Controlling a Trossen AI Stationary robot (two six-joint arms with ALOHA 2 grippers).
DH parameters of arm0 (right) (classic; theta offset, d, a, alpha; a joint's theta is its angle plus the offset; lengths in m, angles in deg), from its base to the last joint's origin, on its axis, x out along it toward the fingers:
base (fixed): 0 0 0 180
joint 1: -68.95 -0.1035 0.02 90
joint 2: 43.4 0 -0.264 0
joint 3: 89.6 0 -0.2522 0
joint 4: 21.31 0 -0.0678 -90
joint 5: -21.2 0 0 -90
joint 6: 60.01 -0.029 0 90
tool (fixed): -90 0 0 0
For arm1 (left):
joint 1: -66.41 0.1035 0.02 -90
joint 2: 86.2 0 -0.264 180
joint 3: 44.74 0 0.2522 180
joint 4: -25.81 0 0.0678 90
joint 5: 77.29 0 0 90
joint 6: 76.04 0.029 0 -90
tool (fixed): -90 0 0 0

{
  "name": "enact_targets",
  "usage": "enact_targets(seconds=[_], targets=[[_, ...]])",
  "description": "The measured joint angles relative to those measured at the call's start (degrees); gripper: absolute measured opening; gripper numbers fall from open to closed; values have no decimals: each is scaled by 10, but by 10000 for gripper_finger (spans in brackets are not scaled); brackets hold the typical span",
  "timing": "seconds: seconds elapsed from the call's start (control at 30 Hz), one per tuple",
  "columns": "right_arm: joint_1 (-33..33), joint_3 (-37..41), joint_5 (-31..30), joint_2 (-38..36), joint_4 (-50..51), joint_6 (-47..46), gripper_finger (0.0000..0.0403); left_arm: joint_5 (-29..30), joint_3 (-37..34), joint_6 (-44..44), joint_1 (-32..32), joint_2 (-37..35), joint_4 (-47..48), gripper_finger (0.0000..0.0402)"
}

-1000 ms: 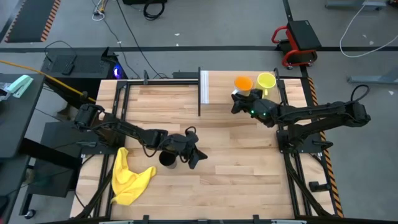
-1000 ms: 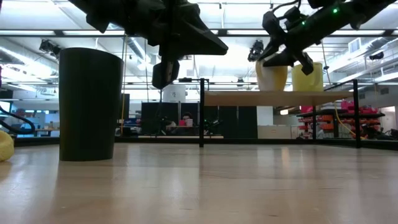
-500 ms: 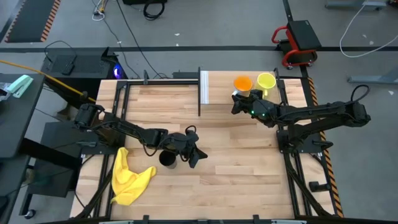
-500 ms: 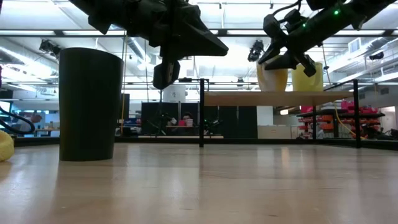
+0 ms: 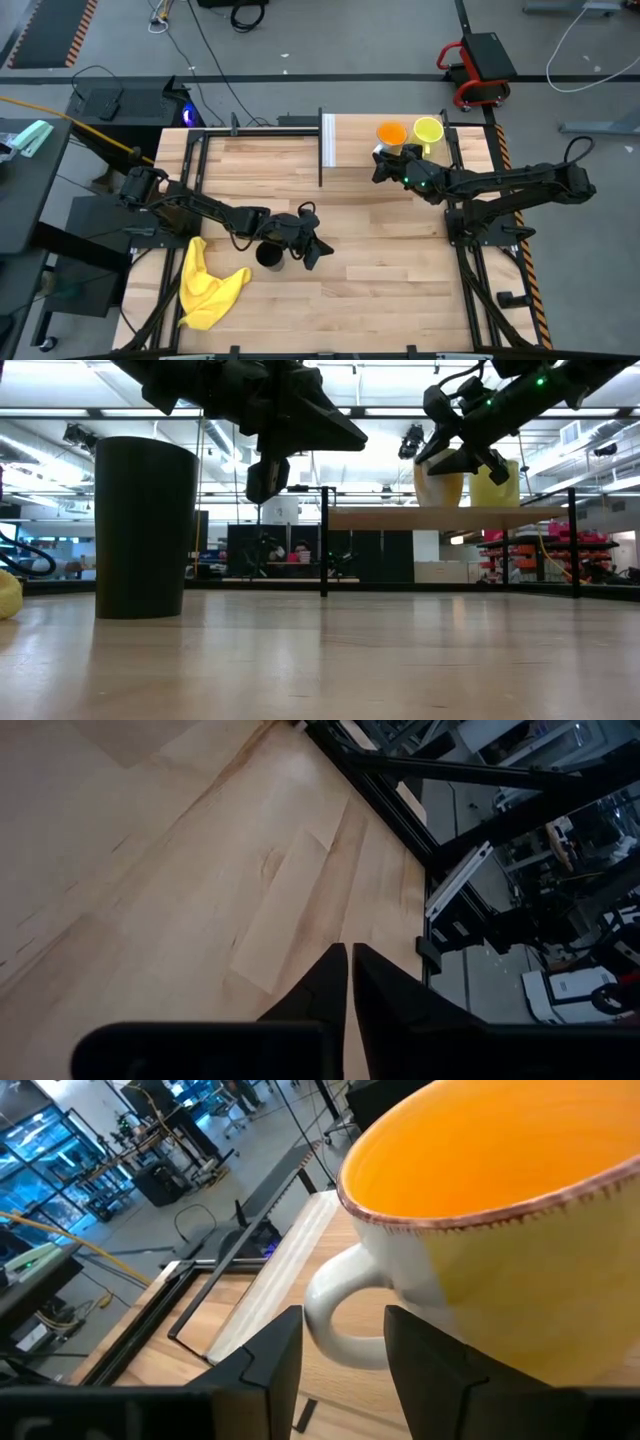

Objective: Stack small to large cups/mugs on shelf
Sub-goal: Put the yellow mug on the shelf

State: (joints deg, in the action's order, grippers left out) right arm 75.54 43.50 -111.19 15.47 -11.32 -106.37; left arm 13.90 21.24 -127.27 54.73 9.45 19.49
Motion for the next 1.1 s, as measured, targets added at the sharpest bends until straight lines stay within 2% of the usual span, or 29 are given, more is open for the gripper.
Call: enact_targets(seconds=[0.17,0.53,0.67,0.8,0.97,1.1], targets=[[-17,0,-13,-1,0,-1,147,0,0,0,0,0,0,25],[-120,0,-85,-42,-1,-37,146,-39,0,0,10,-3,-5,31],[-159,-19,-98,-56,2,-34,143,-81,0,7,22,-12,-59,25],[-196,-83,-127,-60,18,27,122,-121,0,13,40,-26,-140,18],[-231,-208,-162,-56,153,87,72,-149,29,50,82,-54,-126,14],[-238,-310,-166,-40,339,61,20,-166,112,119,128,-62,-23,13]])
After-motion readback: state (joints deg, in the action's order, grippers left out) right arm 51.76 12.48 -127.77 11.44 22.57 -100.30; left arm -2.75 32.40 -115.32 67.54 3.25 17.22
